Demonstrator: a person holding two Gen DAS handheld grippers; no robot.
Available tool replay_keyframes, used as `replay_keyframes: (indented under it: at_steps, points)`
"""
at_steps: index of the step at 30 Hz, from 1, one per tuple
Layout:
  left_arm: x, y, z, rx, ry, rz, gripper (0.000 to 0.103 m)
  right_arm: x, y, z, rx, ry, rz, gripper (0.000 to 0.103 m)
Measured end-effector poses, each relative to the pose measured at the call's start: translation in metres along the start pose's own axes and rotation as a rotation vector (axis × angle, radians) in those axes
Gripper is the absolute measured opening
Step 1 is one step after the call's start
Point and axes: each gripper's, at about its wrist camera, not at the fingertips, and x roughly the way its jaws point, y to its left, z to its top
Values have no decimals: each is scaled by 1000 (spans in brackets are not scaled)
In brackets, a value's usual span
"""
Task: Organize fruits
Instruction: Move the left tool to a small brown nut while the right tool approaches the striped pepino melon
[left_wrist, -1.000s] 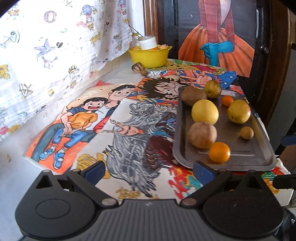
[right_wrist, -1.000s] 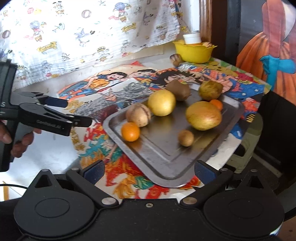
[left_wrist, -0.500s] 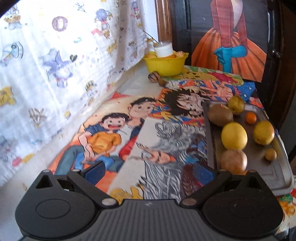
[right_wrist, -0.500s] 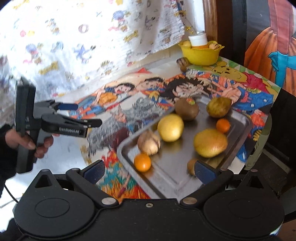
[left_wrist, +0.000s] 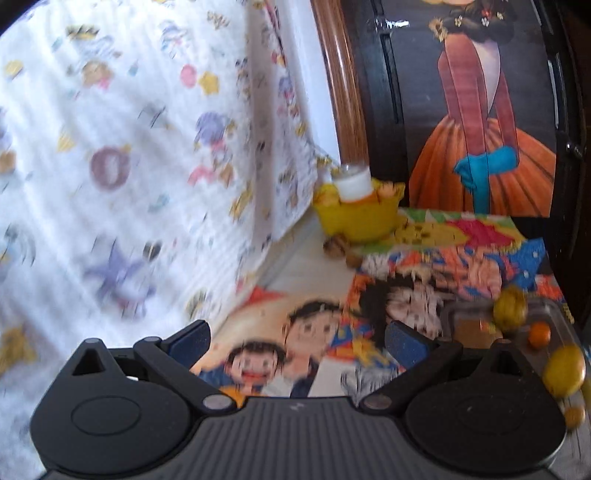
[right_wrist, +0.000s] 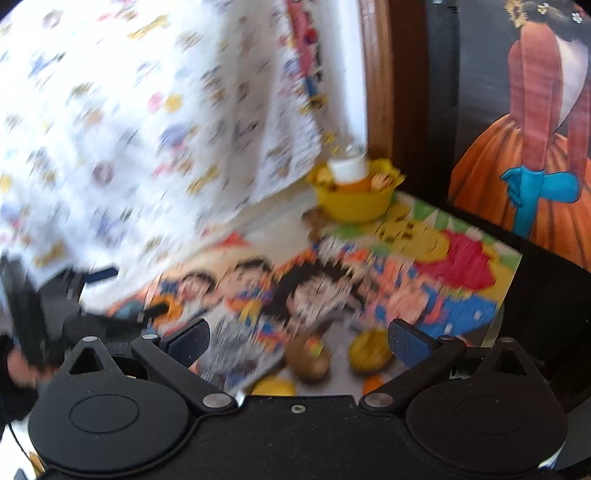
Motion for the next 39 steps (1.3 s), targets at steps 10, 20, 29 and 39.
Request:
replay_keyframes:
  at_steps: [10,20,29,39]
  points:
    - [74,-7,52,-60,-70,-67,103,82,-20,143,25,31,16,102]
    - [204,-15,53,-125,-8,-183,103,234,-11,161,25,127,133,101]
    - [267,-31,30,-224,61,-183,96,331,-29,144,136,232,172,93]
    - [300,-35,26,-325,80,-157,82,386,-35,146,196,250,173,83]
